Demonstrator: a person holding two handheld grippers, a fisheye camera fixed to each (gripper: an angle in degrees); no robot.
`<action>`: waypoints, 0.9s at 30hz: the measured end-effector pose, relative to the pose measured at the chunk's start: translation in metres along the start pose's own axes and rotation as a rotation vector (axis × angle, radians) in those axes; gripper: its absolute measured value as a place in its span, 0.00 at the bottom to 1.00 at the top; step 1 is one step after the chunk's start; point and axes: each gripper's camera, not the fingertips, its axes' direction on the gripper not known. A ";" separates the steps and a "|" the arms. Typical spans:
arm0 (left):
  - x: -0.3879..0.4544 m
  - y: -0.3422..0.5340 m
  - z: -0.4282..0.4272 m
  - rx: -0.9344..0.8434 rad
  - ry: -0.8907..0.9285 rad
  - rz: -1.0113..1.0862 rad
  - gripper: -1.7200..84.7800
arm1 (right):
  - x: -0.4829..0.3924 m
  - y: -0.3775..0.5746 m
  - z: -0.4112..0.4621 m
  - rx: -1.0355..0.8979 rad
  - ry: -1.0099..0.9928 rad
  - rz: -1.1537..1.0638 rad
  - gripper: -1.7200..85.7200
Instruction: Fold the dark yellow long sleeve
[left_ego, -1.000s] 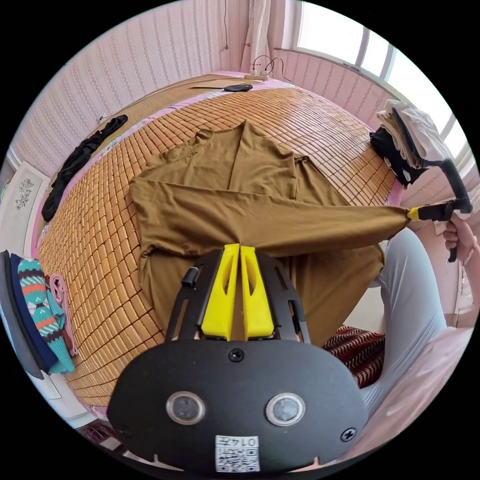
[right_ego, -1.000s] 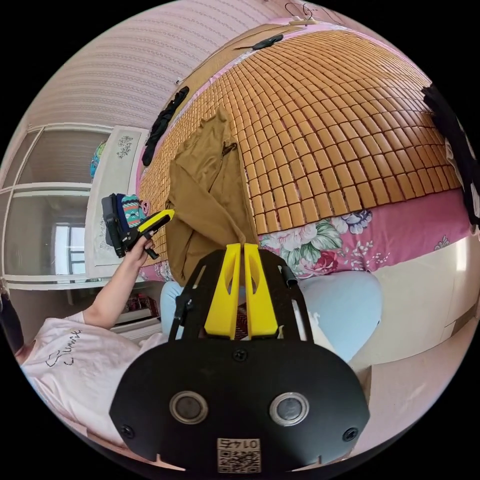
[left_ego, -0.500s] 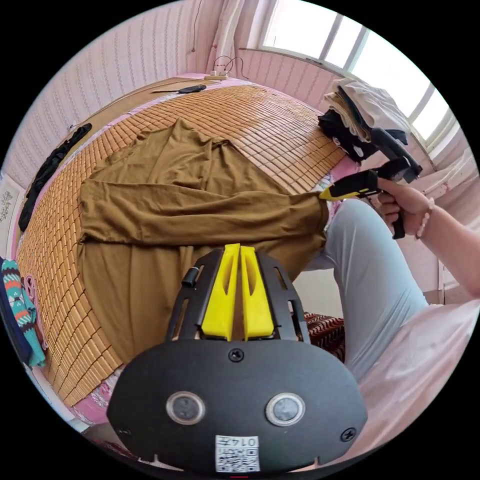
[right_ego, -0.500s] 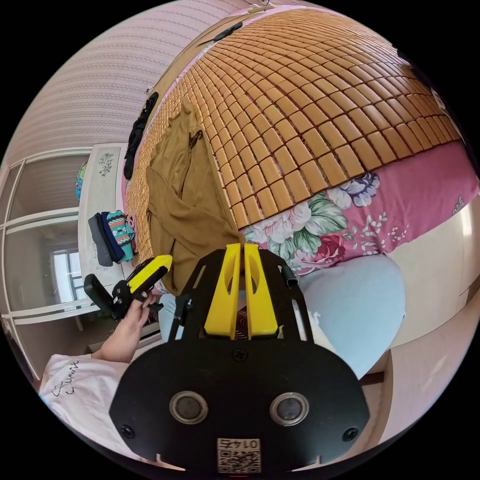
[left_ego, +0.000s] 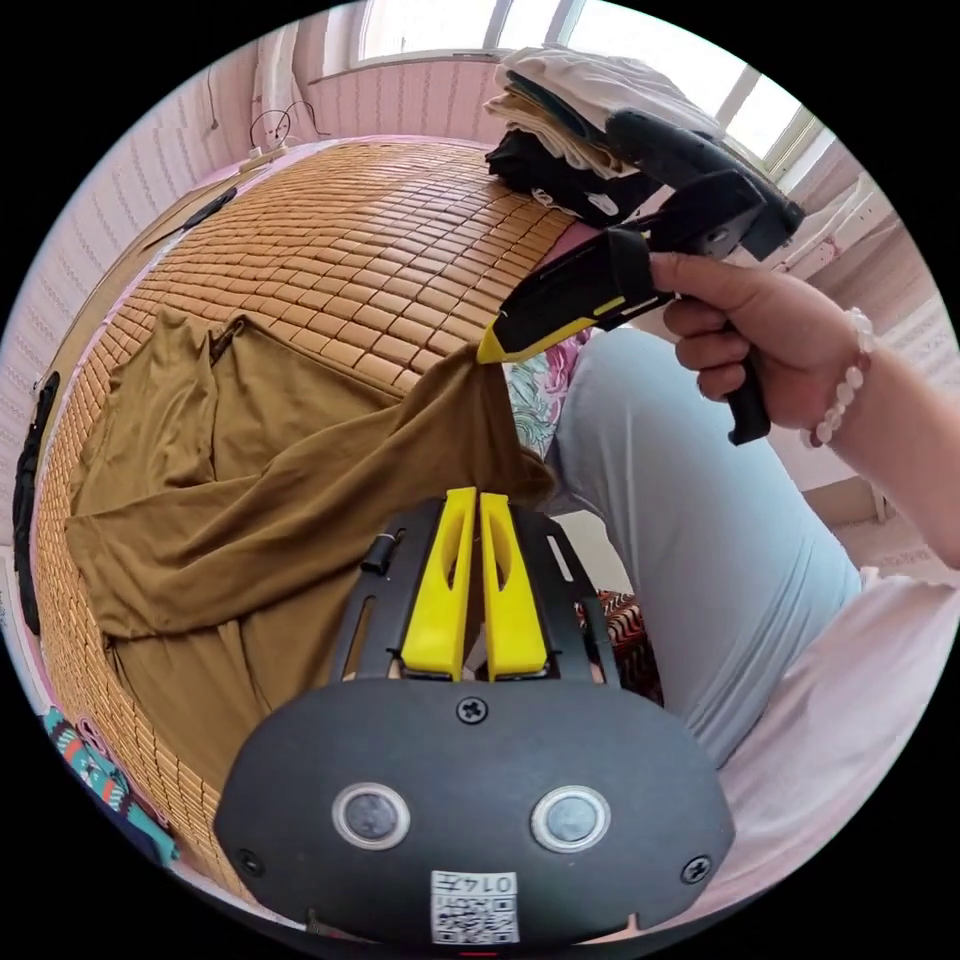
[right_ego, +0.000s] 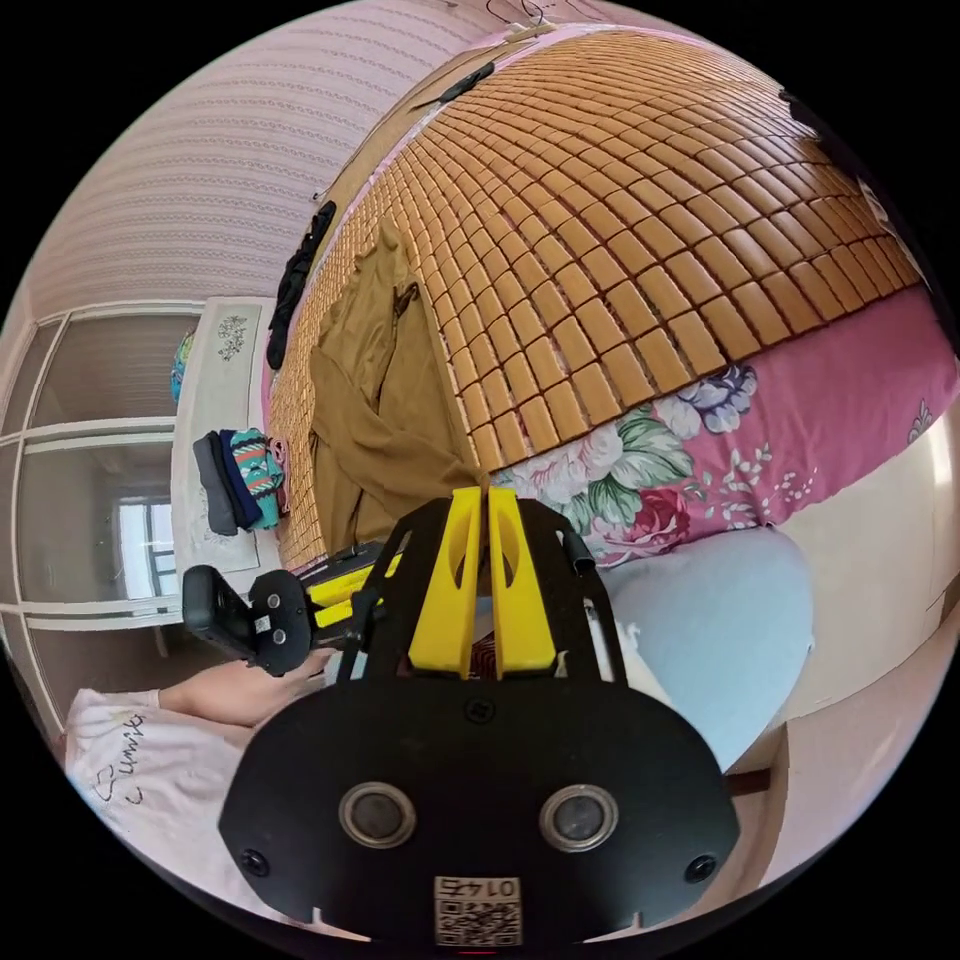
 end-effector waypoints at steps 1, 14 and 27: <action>-0.001 0.005 -0.013 0.018 0.038 0.041 0.01 | -0.006 0.004 -0.004 -0.010 0.010 -0.039 0.03; -0.044 0.057 -0.034 -0.014 0.223 -0.050 0.04 | -0.022 0.030 0.000 -0.191 0.279 -0.112 0.04; -0.318 0.141 -0.146 0.262 -0.182 -0.601 0.06 | -0.138 -0.107 0.006 -0.003 0.258 -0.500 0.12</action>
